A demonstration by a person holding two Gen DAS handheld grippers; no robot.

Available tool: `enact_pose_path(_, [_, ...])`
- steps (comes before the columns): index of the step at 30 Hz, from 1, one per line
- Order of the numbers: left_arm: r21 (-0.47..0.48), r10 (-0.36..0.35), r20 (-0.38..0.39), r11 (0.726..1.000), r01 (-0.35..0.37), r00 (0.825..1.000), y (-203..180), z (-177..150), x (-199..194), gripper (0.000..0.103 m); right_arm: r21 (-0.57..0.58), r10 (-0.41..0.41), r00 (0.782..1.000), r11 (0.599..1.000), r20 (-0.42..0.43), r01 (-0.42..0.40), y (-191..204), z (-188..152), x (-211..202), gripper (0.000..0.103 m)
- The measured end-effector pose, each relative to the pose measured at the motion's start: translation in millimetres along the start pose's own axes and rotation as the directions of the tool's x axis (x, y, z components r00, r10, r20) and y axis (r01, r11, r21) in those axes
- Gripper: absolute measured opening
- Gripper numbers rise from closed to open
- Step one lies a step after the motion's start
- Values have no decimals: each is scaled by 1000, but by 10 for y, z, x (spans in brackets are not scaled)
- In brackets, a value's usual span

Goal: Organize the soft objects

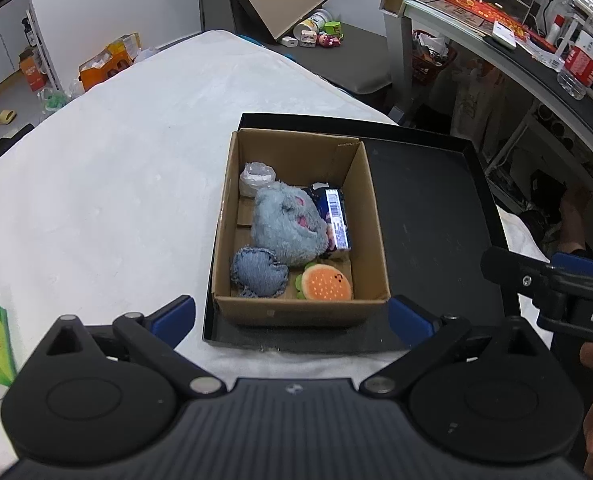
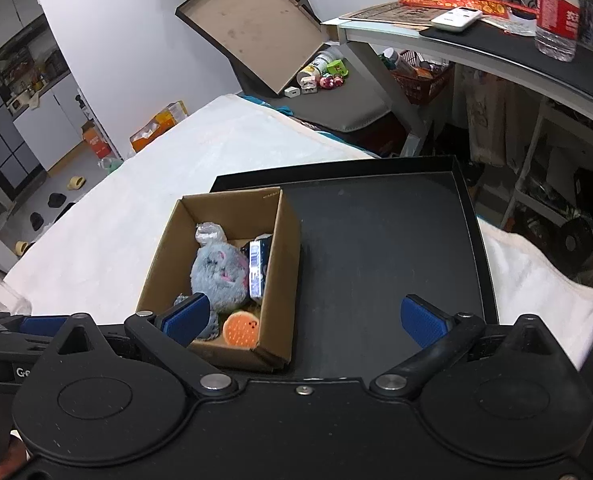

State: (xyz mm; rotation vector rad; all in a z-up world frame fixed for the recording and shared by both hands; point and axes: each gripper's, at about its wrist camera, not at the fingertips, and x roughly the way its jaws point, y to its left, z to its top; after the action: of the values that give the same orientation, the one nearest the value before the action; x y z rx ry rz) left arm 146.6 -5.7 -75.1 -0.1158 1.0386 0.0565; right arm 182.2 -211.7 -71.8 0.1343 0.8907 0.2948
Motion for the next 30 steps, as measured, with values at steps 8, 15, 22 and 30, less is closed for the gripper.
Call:
enact_pose_path(8, [26,-4,0,1000,4,1000,-29,-85,-209,102,28,-27,1000,999,1,27,-26,-98,-188,103])
enact_pose_path(15, [43,-2,23,999,1,1000,-47,-158,-399,102,18,-59,998,998,23,59,-14,-186,-365,103])
enact_pose_path(22, [51,-2,54,999,0,999,-71,-224,-608,102,19,-64,996,998,60,63,3,-224,-599,103])
enact_pose_path(30, [56,-12,83,998,7,996,-61,-326,-834,102,21,-66,994,998,84,65,12,-291,-833,103])
